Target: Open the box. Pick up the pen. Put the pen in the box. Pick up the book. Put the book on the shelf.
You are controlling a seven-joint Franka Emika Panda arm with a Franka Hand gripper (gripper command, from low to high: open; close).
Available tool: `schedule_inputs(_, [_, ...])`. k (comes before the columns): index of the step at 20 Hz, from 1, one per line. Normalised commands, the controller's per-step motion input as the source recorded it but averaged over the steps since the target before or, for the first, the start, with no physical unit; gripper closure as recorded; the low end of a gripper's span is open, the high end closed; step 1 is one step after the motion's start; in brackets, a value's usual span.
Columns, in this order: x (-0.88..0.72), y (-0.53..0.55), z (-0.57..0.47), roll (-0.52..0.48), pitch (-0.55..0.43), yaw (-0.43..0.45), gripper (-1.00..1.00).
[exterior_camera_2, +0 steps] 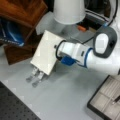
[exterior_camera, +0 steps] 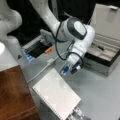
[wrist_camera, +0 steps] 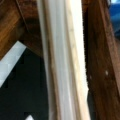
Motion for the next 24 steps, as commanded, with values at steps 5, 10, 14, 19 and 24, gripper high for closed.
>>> schedule_inputs(5, [-0.12,-0.13,0.02,-0.156,0.070,0.142,-1.00])
schedule_inputs(10, [-0.17,-0.15,0.05,-0.112,0.029,0.124,-1.00])
schedule_inputs(14, [-0.22,-0.19,0.08,-0.074,0.026,0.109,-1.00])
schedule_inputs(19, [-0.25,-0.21,0.12,-0.048,0.021,0.110,-1.00])
schedule_inputs(24, [-0.25,-0.21,0.14,-0.030,0.023,0.109,1.00])
